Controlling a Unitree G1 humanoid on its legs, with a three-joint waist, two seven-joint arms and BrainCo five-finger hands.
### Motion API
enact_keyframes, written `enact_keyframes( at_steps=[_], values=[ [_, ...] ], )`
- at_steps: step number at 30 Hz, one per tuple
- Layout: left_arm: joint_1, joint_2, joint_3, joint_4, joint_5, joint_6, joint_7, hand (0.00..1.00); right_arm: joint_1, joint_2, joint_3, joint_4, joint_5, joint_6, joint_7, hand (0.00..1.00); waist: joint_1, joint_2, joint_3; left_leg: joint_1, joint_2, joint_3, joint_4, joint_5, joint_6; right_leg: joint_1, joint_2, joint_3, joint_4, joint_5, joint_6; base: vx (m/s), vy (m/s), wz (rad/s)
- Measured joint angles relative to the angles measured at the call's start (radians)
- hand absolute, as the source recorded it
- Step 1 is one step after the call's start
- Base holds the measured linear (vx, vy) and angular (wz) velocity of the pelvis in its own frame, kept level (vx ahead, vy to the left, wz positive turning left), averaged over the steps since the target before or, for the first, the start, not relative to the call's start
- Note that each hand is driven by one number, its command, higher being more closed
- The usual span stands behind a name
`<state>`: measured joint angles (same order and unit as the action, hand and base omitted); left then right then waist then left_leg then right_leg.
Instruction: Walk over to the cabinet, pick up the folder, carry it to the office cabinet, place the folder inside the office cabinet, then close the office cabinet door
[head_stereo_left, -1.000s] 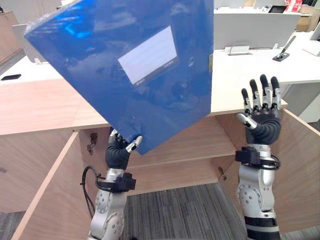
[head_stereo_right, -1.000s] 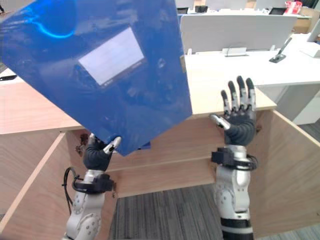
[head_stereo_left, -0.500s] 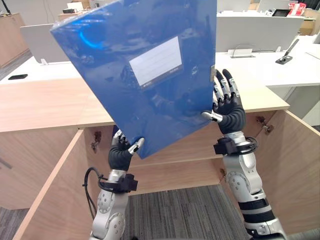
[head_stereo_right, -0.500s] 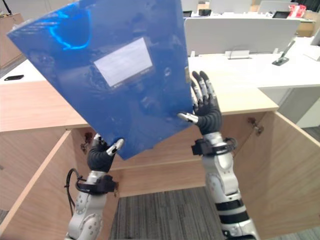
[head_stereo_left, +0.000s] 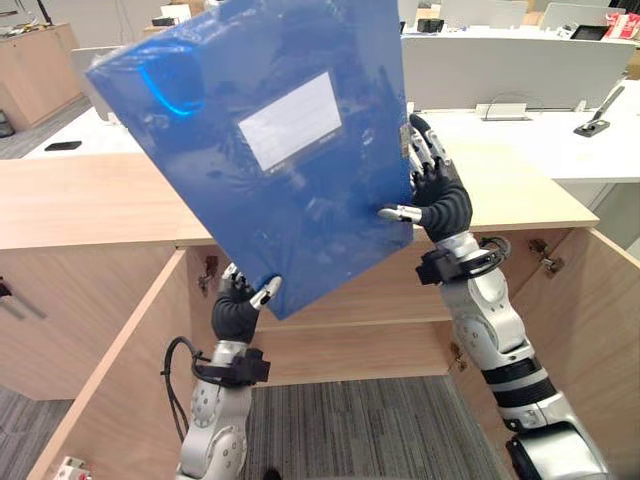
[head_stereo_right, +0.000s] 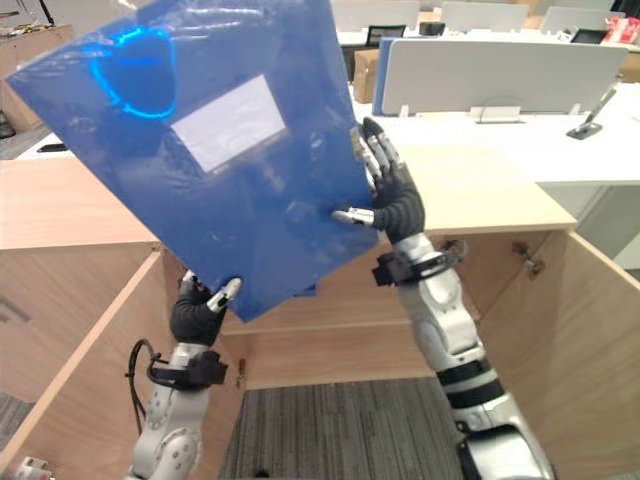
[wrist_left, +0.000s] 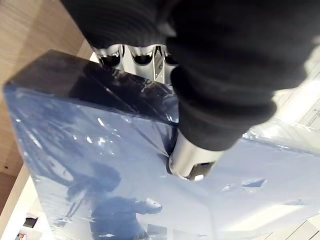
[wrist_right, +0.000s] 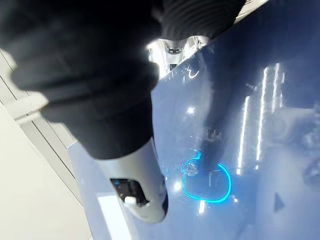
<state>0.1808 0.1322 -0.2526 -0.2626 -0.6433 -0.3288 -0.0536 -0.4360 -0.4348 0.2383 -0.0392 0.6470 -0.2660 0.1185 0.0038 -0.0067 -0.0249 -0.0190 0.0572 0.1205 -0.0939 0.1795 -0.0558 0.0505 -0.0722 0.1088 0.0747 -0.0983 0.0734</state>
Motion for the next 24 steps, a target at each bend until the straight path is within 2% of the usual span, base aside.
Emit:
enact_keyframes(
  at_steps=[5, 8, 11, 17, 18, 24],
  values=[
    [0.0, 0.012, -0.008, -0.002, -0.02, -0.002, 0.0, 1.0, -0.042, -0.039, 0.031, 0.036, 0.0, 0.0, 0.003, 0.0, 0.0, 0.001, -0.001, -0.009, 0.0, -0.007, 0.0, 0.005, 0.001, -0.001, 0.0, -0.008, -0.012, 0.008, -0.001, 0.0, 0.009, 0.04],
    [0.0, 0.045, -0.037, -0.007, -0.062, -0.001, -0.016, 1.0, -0.06, -0.059, 0.035, 0.077, 0.018, 0.001, 0.02, 0.0, 0.002, 0.001, -0.001, -0.015, 0.0, -0.012, 0.0, 0.008, 0.001, 0.0, 0.0, -0.014, -0.02, 0.012, -0.001, 0.0, 0.01, 0.04],
    [0.0, 0.09, -0.045, -0.025, -0.115, 0.006, -0.043, 1.0, -0.085, -0.092, 0.074, 0.128, 0.119, 0.005, 0.066, 0.0, 0.005, 0.005, -0.002, -0.015, 0.0, -0.013, 0.0, 0.008, 0.001, 0.0, 0.0, -0.016, -0.02, 0.012, -0.001, 0.0, 0.0, 0.0],
    [-0.002, 0.176, -0.045, -0.029, -0.224, 0.009, -0.073, 1.0, -0.141, -0.149, 0.177, 0.202, 0.25, 0.022, 0.148, 0.0, 0.006, 0.016, -0.005, -0.015, 0.001, -0.014, 0.0, 0.009, 0.001, 0.001, 0.0, -0.018, -0.019, 0.012, -0.001, 0.0, 0.0, 0.0],
    [-0.003, 0.199, -0.044, -0.03, -0.239, 0.009, -0.073, 1.0, -0.162, -0.175, 0.216, 0.215, 0.278, 0.031, 0.164, 1.0, 0.007, 0.016, -0.005, -0.015, 0.001, -0.014, 0.0, 0.009, 0.001, 0.001, 0.0, -0.018, -0.019, 0.013, -0.001, 0.0, 0.0, 0.0],
    [-0.037, 0.318, -0.049, -0.032, -0.268, -0.014, -0.073, 1.0, -0.242, -0.338, 0.407, 0.237, 0.395, 0.075, 0.257, 1.0, 0.019, 0.016, -0.004, -0.015, 0.001, -0.014, 0.002, 0.008, 0.001, 0.001, 0.0, -0.019, -0.02, 0.013, -0.002, 0.0, 0.0, 0.0]
  ],
)
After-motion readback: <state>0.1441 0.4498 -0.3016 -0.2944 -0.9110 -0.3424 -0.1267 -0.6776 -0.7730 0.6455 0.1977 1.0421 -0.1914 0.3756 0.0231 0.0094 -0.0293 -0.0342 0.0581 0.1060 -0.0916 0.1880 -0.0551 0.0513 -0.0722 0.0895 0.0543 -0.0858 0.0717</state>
